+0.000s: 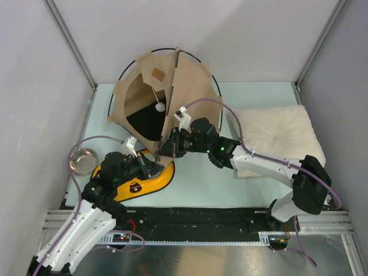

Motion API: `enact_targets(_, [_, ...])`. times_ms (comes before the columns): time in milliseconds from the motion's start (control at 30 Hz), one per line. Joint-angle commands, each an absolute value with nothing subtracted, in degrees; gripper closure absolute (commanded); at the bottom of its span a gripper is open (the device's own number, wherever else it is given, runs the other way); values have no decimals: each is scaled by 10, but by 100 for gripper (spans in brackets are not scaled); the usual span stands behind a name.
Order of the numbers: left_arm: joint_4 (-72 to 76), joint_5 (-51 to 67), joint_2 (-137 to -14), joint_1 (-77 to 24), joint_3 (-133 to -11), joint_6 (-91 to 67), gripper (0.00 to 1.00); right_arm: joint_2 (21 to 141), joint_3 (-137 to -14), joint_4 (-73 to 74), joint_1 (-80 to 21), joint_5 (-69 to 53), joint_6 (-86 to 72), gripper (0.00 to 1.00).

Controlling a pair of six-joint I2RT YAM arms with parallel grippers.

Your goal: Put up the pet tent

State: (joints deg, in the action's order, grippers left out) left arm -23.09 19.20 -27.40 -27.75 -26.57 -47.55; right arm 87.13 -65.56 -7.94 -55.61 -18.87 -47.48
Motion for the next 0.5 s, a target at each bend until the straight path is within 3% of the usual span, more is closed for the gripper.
enact_targets(0, [-317, 244, -284, -293, -267, -477, 100, 873, -690, -100, -562, -90, -426, 100])
enact_targets(267, [-316, 228, -286, -293, -272, -486, 100, 861, -667, -69, -606, -68, -377, 97])
enact_targets(467, [-316, 219, -281, -292, -273, -491, 100, 850, -666, -36, -616, -55, -376, 65])
